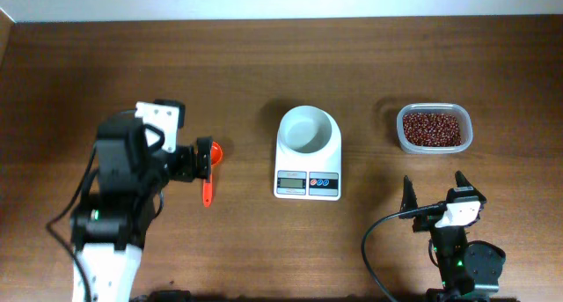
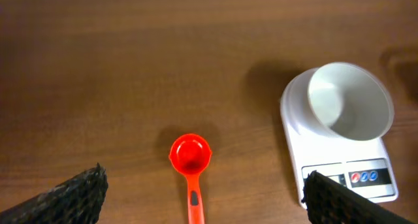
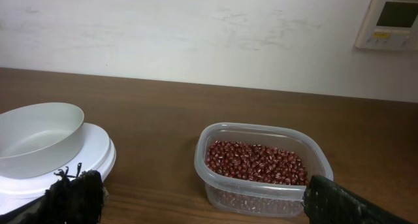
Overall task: Scoop item into bowl and weigh 50g on scale
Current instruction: 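Move the left gripper down onto the red scoop handle and grasp it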
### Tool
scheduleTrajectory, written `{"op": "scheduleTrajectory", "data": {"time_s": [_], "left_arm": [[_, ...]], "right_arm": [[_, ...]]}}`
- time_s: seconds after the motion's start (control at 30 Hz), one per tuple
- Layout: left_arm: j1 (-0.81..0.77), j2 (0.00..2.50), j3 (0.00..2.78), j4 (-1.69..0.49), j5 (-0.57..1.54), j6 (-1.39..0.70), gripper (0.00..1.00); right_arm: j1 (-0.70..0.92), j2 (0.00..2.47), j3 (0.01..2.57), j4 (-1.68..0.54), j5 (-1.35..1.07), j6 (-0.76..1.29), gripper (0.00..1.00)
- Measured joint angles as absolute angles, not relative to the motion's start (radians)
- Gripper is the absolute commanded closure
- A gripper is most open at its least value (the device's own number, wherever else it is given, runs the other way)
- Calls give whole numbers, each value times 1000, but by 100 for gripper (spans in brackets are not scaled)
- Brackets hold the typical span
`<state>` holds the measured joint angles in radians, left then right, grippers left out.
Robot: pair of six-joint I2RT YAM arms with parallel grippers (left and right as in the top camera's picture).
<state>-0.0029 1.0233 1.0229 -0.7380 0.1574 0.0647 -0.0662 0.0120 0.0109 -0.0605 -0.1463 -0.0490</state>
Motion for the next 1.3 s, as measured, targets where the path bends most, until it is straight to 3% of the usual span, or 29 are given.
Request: {"op": "scheduleTrajectory", "data": {"time_s": [0.23,0.9,1.17,1.23,1.3], "left_arm": [[-3,1310,1075,-788,154,65,1],[41,1628,1107,-754,33,65,1],[41,1720,1142,-748,33,65,8],[41,1743,1142,-748,33,65,14],[41,1752,1142,-748,32,68,12]], "right_arm": [[-66,12,11,-60,-146,-49,1],[-66,12,11,-60,-146,-49,1],[-66,12,11,-60,-146,-49,1],[-66,12,11,-60,-146,-49,1],[-66,12,11,-60,-146,-49,1]]}}
